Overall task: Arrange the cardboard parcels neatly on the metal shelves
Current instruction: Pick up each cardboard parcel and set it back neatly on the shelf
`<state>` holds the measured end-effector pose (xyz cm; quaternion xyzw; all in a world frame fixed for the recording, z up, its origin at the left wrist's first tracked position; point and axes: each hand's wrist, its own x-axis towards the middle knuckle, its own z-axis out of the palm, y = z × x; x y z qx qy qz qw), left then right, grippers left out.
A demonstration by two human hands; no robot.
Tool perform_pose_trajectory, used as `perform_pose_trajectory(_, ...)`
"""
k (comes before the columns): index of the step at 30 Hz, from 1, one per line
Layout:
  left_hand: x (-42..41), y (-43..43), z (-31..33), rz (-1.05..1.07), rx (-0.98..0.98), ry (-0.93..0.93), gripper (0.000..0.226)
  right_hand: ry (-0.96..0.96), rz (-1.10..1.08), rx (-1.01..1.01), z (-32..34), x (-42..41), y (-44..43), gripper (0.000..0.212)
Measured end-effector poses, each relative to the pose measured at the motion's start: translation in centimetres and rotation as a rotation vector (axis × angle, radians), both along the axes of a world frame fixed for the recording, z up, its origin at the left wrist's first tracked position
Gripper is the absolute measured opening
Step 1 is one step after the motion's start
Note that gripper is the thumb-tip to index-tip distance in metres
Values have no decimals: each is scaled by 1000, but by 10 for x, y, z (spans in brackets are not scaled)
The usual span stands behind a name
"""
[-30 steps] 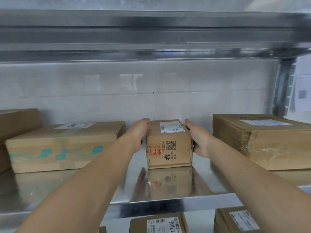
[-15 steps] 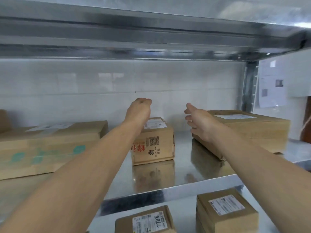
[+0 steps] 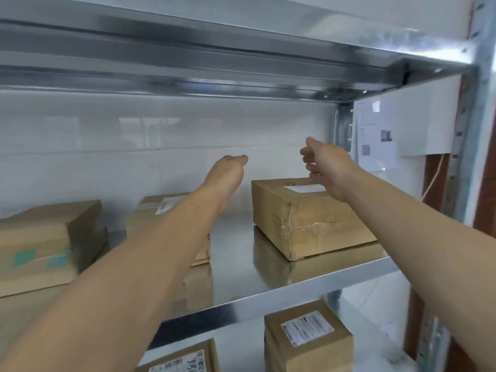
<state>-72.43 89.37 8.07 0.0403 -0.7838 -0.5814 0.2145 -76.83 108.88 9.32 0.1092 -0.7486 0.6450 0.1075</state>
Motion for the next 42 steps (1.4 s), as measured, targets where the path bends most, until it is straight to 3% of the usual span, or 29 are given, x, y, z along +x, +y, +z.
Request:
perform_pose_trajectory(10, -43, 62, -18, 74, 110, -121, 56, -30, -147, 140, 0, -43, 102, 44)
perform_pose_trajectory(14, -55, 73, -25, 98, 162, -152, 32, -57, -156, 136, -6, -59, 125, 33)
perform_pose_trajectory(17, -64, 78, -27, 119, 175, -160, 21, -92, -140, 151, -11, -69, 140, 27)
perform_pose_trajectory(20, -66, 78, -30, 123, 191, -163, 20, -104, -109, 145, -19, -79, 150, 35)
perform_pose_trajectory(23, -66, 78, -35, 129, 215, -176, 25, -135, -73, 132, -26, -92, 155, 27)
perform_pose_trajectory(30, -62, 77, -46, 182, 197, -245, 10, -340, 122, -67, -42, -114, 152, 23)
perform_pose_trajectory(42, -61, 75, -56, 141, 231, -323, 21, -426, 136, 40, -60, -122, 149, 26)
